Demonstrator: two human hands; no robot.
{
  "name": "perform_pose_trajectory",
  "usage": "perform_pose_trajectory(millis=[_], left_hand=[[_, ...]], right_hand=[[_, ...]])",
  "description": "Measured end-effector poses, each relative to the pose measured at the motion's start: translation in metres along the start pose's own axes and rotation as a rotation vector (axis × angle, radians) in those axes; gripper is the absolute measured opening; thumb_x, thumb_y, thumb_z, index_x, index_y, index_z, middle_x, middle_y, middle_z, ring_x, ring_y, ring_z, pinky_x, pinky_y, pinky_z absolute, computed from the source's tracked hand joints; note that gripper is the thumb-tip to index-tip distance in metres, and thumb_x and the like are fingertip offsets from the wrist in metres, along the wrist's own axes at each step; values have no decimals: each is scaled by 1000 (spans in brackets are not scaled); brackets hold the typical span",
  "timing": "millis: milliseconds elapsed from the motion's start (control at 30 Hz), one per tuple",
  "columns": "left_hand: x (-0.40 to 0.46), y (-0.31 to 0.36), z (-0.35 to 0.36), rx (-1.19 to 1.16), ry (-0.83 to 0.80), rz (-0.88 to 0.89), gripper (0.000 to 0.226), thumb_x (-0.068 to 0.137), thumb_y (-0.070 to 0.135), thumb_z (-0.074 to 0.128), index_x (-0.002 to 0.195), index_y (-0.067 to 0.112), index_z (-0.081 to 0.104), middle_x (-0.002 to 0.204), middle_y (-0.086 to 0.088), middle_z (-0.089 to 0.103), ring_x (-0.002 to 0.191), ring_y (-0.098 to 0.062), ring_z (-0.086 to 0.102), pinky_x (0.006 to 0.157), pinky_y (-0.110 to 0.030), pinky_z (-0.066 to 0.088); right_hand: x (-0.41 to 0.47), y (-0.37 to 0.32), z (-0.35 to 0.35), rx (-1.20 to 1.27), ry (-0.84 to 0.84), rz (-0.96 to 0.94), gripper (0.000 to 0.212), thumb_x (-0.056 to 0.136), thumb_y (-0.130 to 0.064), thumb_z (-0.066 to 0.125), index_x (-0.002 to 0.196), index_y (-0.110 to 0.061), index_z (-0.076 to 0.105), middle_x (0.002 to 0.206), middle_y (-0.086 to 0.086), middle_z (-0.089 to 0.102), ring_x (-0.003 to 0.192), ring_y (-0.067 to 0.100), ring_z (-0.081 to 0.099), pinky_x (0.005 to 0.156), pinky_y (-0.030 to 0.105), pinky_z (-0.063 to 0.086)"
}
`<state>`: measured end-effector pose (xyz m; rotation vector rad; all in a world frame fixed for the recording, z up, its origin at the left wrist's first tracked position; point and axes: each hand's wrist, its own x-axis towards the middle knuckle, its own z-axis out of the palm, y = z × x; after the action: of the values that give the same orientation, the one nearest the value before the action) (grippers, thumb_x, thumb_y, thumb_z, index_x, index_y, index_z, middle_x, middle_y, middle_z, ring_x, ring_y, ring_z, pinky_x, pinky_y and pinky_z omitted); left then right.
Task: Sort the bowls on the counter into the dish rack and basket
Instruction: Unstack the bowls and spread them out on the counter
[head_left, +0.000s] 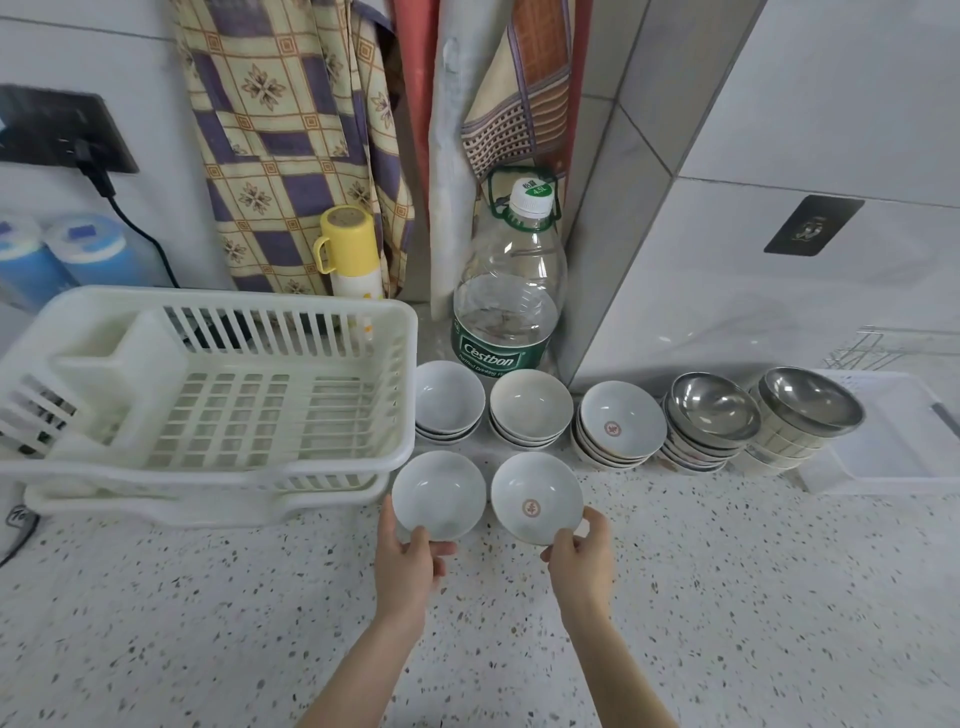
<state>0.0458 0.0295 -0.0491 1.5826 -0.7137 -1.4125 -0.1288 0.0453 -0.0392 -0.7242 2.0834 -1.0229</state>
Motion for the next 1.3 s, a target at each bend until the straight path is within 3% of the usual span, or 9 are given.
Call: perform_pose_trajectory(millis=[200,800,1067,1300], left_hand=[[0,1,2,-9,9,3,56,100,7,44,142,43,39,73,-14,74,49,-14,60,37,-22,38],[4,10,3,5,-17,-58,57,102,14,47,145,45,30,70,-11,75,50,-14,62,42,-25,41],[3,12,2,24,-45,-68,58,102,15,48,147,45,29,71,-9,76,47,-15,61,40,-24,38],[1,13,3,37,-52,-68,57,102,14,46,147,42,27,74,-11,76,48,-17,62,40,-24,39]], right_hand=[[2,-2,1,32,-49,7,38,96,-6,42,132,-18,40,79,9,67,67,14,64,49,26,44],[5,-6,0,-17,-83,22,38,96,-9,42,133,-18,40,74,8,68,67,18,64,51,30,45],[9,-11,-2,-24,-99,24,40,97,-7,42,137,-14,40,82,12,69,64,15,65,47,24,44],[7,-11,-3,-5,-108,25,41,100,-14,45,141,-14,39,74,10,70,58,13,65,50,25,47]])
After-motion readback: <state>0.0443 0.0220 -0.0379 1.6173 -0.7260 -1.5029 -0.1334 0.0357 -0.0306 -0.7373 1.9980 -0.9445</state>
